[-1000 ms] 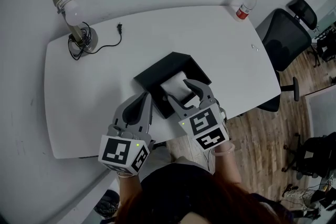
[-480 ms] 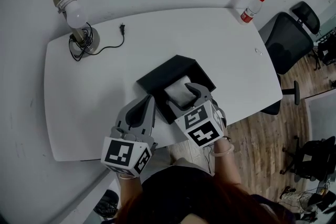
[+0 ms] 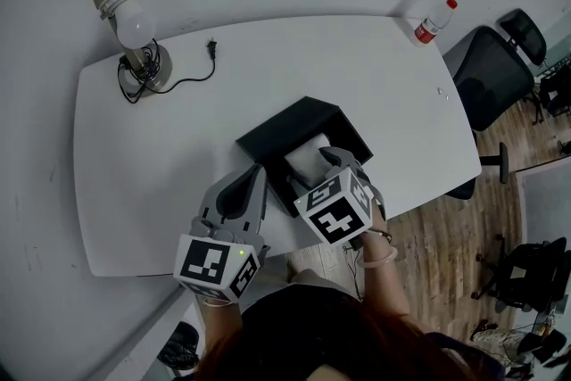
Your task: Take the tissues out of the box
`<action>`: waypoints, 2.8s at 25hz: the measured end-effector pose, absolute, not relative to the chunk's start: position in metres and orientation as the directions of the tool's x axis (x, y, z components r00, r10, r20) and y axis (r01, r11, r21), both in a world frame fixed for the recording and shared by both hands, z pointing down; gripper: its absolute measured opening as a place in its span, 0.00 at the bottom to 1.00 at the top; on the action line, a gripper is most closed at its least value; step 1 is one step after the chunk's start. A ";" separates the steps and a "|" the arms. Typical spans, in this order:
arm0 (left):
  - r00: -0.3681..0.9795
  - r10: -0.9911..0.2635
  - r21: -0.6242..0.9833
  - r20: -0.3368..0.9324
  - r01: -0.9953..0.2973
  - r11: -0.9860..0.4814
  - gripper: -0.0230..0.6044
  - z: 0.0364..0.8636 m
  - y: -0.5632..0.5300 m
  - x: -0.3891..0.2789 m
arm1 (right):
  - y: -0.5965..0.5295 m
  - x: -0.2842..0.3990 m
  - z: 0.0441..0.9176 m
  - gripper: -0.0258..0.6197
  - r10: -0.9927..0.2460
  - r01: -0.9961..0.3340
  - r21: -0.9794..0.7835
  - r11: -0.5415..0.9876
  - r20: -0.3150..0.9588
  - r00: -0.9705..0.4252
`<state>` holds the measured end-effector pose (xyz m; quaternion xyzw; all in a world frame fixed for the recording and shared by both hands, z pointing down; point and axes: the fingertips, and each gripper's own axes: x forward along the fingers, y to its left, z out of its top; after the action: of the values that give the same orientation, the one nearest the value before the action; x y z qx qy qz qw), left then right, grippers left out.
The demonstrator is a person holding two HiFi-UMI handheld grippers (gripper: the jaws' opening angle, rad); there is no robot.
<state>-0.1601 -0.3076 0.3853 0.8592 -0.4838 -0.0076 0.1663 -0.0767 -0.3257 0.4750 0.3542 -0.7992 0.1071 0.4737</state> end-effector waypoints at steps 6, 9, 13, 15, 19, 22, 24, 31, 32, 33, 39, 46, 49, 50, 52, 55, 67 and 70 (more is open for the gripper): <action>0.533 -0.832 0.303 0.155 -0.827 -0.473 0.07 0.389 -0.310 -0.161 | -0.327 -0.073 0.485 0.47 -0.444 -0.655 0.201 0.728 0.867 -0.227; 0.531 -0.833 0.305 0.156 -0.828 -0.470 0.07 0.389 -0.311 -0.162 | -0.329 -0.071 0.489 0.47 -0.450 -0.644 0.241 0.726 0.875 -0.180; 0.525 -0.837 0.304 0.157 -0.832 -0.465 0.07 0.389 -0.311 -0.164 | -0.328 -0.070 0.491 0.47 -0.444 -0.640 0.249 0.727 0.881 -0.162; 0.521 -0.839 0.304 0.157 -0.834 -0.461 0.07 0.389 -0.311 -0.165 | -0.329 -0.070 0.492 0.47 -0.440 -0.635 0.253 0.730 0.885 -0.154; 0.516 -0.843 0.302 0.151 -0.836 -0.458 0.07 0.385 -0.310 -0.163 | -0.329 -0.068 0.492 0.42 -0.432 -0.619 0.256 0.742 0.890 -0.149; 0.516 -0.843 0.298 0.149 -0.837 -0.460 0.07 0.383 -0.308 -0.160 | -0.329 -0.067 0.490 0.39 -0.425 -0.611 0.250 0.751 0.891 -0.159; 0.516 -0.844 0.295 0.148 -0.838 -0.460 0.07 0.382 -0.307 -0.158 | -0.329 -0.067 0.490 0.37 -0.422 -0.609 0.245 0.755 0.891 -0.165; 0.498 -0.854 0.283 0.153 -0.850 -0.445 0.07 0.380 -0.298 -0.158 | -0.328 -0.067 0.484 0.36 -0.442 -0.614 0.244 0.751 0.876 -0.193; 0.494 -0.856 0.280 0.151 -0.852 -0.443 0.07 0.378 -0.297 -0.158 | -0.328 -0.067 0.482 0.36 -0.445 -0.613 0.245 0.752 0.874 -0.197; 0.491 -0.858 0.277 0.149 -0.854 -0.441 0.07 0.377 -0.296 -0.158 | -0.328 -0.066 0.480 0.36 -0.449 -0.612 0.245 0.752 0.870 -0.202; 0.484 -0.862 0.267 0.150 -0.859 -0.436 0.07 0.375 -0.286 -0.153 | -0.325 -0.063 0.463 0.36 -0.487 -0.628 0.247 0.738 0.839 -0.242; 0.468 -0.872 0.251 0.142 -0.869 -0.426 0.07 0.367 -0.273 -0.149 | -0.320 -0.063 0.441 0.35 -0.547 -0.637 0.258 0.727 0.778 -0.309; 0.462 -0.876 0.242 0.137 -0.873 -0.423 0.07 0.362 -0.266 -0.146 | -0.318 -0.063 0.428 0.35 -0.578 -0.645 0.261 0.718 0.740 -0.345; 0.460 -0.877 0.240 0.136 -0.874 -0.422 0.07 0.361 -0.263 -0.145 | -0.317 -0.063 0.425 0.35 -0.587 -0.647 0.261 0.716 0.727 -0.356; 0.458 -0.879 0.233 0.134 -0.877 -0.421 0.07 0.360 -0.258 -0.144 | -0.314 -0.063 0.417 0.35 -0.605 -0.654 0.262 0.710 0.701 -0.376; 0.453 -0.882 0.223 0.127 -0.880 -0.420 0.07 0.356 -0.249 -0.142 | -0.311 -0.062 0.408 0.35 -0.636 -0.667 0.266 0.696 0.660 -0.400; 0.440 -0.891 0.185 0.107 -0.890 -0.417 0.07 0.342 -0.213 -0.132 | -0.289 -0.057 0.369 0.34 -0.731 -0.709 0.287 0.644 0.504 -0.460; 0.440 -0.892 0.175 0.100 -0.891 -0.420 0.07 0.337 -0.204 -0.130 | -0.280 -0.055 0.360 0.34 -0.748 -0.723 0.279 0.632 0.464 -0.474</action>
<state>-0.1296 -0.2042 0.3372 0.8425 -0.5290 -0.0043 0.1011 -0.0548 -0.2803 0.3600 0.4286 -0.8583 -0.0222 0.2813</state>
